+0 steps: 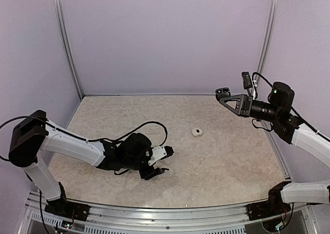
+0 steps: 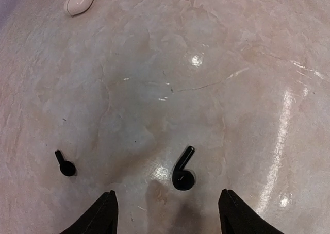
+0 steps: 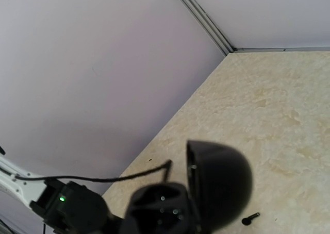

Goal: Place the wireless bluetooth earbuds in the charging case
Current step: Adjust the right earbud at the center of the board.

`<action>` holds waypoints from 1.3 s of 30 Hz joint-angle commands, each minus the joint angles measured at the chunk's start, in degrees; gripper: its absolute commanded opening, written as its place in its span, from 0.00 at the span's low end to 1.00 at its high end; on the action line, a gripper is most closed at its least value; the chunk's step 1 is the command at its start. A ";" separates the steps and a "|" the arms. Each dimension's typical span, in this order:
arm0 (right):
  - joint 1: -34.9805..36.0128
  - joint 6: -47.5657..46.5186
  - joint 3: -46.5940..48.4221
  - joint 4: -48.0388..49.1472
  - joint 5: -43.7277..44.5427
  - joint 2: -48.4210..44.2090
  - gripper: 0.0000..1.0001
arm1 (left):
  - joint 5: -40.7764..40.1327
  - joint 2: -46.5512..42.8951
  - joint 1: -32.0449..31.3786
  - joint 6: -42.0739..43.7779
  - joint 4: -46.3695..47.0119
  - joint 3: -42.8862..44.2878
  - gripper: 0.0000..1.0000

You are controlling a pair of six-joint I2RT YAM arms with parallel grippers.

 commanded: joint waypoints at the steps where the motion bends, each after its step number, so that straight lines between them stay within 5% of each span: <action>1: -0.82 -0.72 -0.41 0.93 -0.95 -0.33 0.11 | -2.69 4.43 -0.41 -1.36 -0.22 2.05 0.66; 22: -1.47 -0.08 -1.07 2.66 -2.32 1.06 0.11 | -5.79 13.39 3.47 -1.33 1.15 9.20 0.57; 27: -1.45 -0.90 -1.95 2.84 -2.65 0.81 0.11 | -6.37 8.06 4.06 -3.43 2.40 6.40 0.57; 33: -1.54 -3.41 -3.42 2.51 -2.69 0.24 0.11 | -4.07 -6.12 4.17 -6.09 3.03 4.99 0.70; 34: -1.54 -4.26 -3.49 2.20 -2.70 0.05 0.11 | -3.82 -8.50 4.32 -7.09 3.49 5.14 0.78; 35: -1.54 -5.15 -3.63 1.81 -2.65 -0.21 0.11 | -5.91 -9.51 4.31 -9.22 5.01 5.11 0.96; 37: -1.53 -6.96 -3.94 0.72 -2.24 -0.96 0.11 | -17.01 -10.59 4.58 -19.80 5.17 6.86 0.99; 39: -1.54 -9.34 -4.05 -0.80 -2.16 -1.67 0.11 | -10.39 -8.76 6.98 -22.07 -0.99 12.09 0.99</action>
